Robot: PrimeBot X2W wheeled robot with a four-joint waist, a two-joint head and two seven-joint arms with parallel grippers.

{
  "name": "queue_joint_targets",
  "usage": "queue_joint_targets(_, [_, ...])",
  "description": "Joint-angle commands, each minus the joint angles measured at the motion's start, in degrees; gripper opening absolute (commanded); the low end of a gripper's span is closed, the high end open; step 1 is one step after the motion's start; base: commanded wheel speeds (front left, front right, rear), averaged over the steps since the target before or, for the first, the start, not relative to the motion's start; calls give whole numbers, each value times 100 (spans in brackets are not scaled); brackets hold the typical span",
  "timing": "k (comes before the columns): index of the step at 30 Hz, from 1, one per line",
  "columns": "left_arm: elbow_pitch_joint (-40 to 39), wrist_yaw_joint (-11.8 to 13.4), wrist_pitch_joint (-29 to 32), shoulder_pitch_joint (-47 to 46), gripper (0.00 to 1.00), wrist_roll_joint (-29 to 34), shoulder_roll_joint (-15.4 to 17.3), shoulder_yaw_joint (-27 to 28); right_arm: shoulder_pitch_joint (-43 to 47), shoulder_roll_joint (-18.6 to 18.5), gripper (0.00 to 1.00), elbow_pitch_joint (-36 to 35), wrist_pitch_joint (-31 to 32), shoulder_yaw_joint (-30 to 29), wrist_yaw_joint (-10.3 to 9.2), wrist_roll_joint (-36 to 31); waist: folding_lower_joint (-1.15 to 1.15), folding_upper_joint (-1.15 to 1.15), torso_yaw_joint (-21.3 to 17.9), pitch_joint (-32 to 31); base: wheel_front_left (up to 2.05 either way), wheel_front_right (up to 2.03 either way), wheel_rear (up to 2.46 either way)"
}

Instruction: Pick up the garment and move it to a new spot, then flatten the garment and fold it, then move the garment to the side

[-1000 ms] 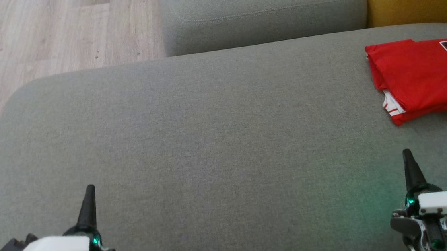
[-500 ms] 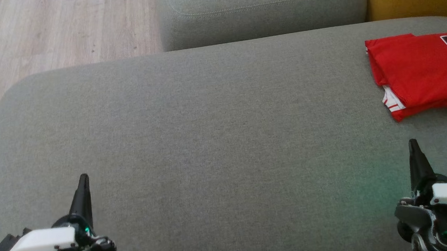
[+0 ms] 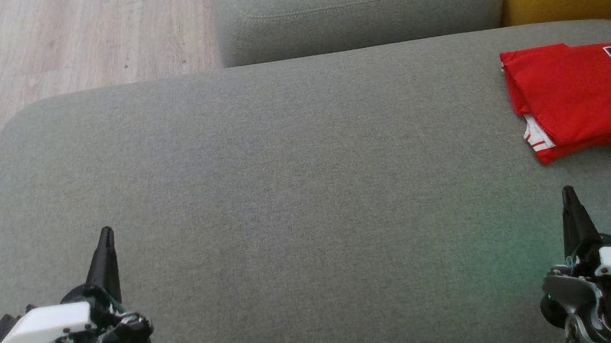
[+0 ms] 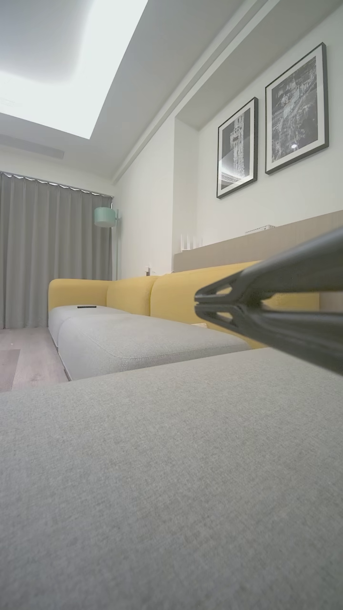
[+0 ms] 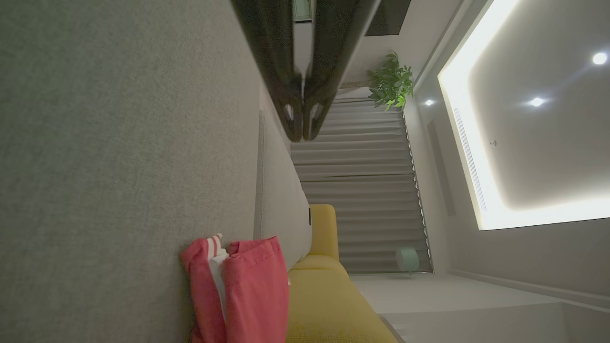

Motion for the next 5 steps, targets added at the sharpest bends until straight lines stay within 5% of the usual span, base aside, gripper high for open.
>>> queue_joint_targets(1, [-151,-42,28,-306,0,-4,79,198,-305,-91,0,-220,34,95,41,31,0,0,0,-1,0,0,0])
queue_joint_targets(5, [-150,-42,37,-307,0,4,71,208,-305,-86,0,-220,40,89,41,26,0,0,0,-1,0,0,0])
